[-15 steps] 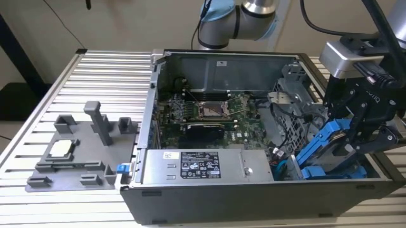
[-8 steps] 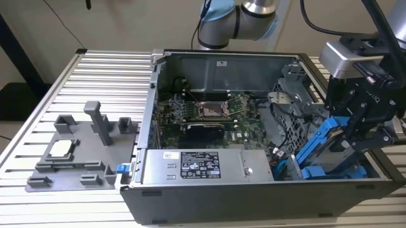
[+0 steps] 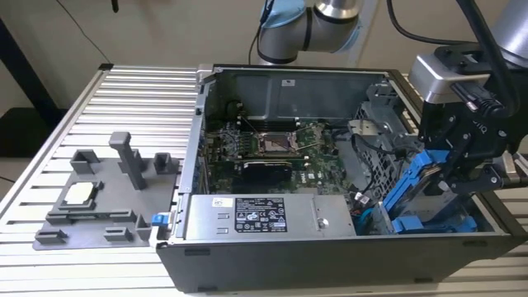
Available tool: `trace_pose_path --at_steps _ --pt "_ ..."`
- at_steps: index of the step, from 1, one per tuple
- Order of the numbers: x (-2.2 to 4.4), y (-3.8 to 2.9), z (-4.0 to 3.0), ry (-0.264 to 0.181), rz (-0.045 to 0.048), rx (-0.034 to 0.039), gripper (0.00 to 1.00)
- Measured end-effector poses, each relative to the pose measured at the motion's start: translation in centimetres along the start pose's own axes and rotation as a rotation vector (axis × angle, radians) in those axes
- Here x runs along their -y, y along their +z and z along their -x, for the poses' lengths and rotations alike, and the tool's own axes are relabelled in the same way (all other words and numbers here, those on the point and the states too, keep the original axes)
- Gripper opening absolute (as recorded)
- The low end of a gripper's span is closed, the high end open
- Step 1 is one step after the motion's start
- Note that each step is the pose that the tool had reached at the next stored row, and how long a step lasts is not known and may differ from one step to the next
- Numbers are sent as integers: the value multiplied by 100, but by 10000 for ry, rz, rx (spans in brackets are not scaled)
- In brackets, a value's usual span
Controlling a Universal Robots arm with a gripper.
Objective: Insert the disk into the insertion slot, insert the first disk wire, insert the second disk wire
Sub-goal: 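Insert the disk into the insertion slot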
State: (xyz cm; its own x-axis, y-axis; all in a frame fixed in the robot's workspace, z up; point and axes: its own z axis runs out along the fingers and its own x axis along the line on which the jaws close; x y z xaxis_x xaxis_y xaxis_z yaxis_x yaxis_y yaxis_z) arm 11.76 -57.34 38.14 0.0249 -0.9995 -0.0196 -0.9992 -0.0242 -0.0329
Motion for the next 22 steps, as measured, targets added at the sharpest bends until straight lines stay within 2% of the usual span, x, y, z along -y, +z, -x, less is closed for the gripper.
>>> trace_pose_path --at_steps 4,5,12,13,15,16,22 --pt "0 1 0 0 -1 5 33" --pt "0 -2 -1 0 -1 4 40" --pt "1 -22 0 -12 -15 6 40" --pt "0 -22 0 -20 -43 8 40" --pt "0 -23 0 -69 -204 27 40" --pt "1 -23 0 -84 -232 26 40" --pt "90 -19 2 -148 -219 26 40"
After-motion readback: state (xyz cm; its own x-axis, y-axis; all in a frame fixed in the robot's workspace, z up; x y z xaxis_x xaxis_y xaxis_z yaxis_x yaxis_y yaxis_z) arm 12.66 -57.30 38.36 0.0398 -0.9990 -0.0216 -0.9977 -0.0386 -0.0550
